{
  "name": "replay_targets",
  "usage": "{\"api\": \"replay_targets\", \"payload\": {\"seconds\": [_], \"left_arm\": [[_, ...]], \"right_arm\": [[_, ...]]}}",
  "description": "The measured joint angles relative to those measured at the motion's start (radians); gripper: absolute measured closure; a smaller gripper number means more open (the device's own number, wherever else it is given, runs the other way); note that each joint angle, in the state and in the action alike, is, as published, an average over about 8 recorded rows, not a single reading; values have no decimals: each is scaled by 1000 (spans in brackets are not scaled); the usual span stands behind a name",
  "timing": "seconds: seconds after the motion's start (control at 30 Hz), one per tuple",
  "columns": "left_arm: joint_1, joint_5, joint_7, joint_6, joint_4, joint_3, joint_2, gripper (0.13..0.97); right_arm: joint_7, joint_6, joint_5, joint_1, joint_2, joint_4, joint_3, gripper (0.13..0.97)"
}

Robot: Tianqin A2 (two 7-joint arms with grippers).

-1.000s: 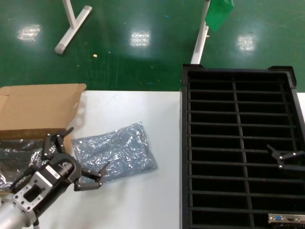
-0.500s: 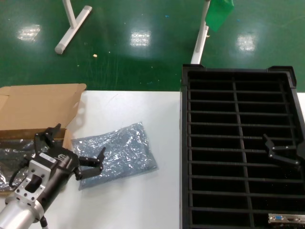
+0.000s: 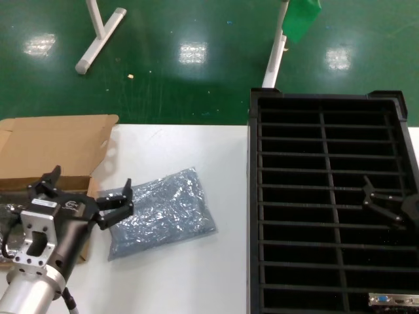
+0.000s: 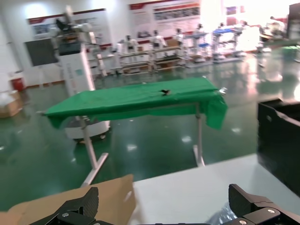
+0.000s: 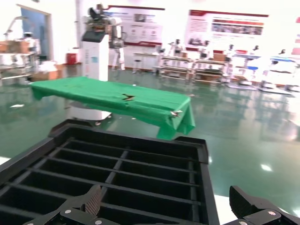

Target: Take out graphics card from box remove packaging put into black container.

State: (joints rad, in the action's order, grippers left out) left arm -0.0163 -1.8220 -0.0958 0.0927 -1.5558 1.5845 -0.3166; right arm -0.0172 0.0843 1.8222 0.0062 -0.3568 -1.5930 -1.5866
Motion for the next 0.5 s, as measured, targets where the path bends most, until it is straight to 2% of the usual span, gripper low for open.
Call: {"api": "replay_targets", "payload": {"seconds": [0.17,0.5], "left_arm": [[8,10,45,-43,-20,7,8,132],[8,11,50,-48,-23,8,9,132]], "right_arm": [[8,-39,-10,-3,26,-3,-6,129],[9,-44,-12,-3,29,-4,-7,129]]}}
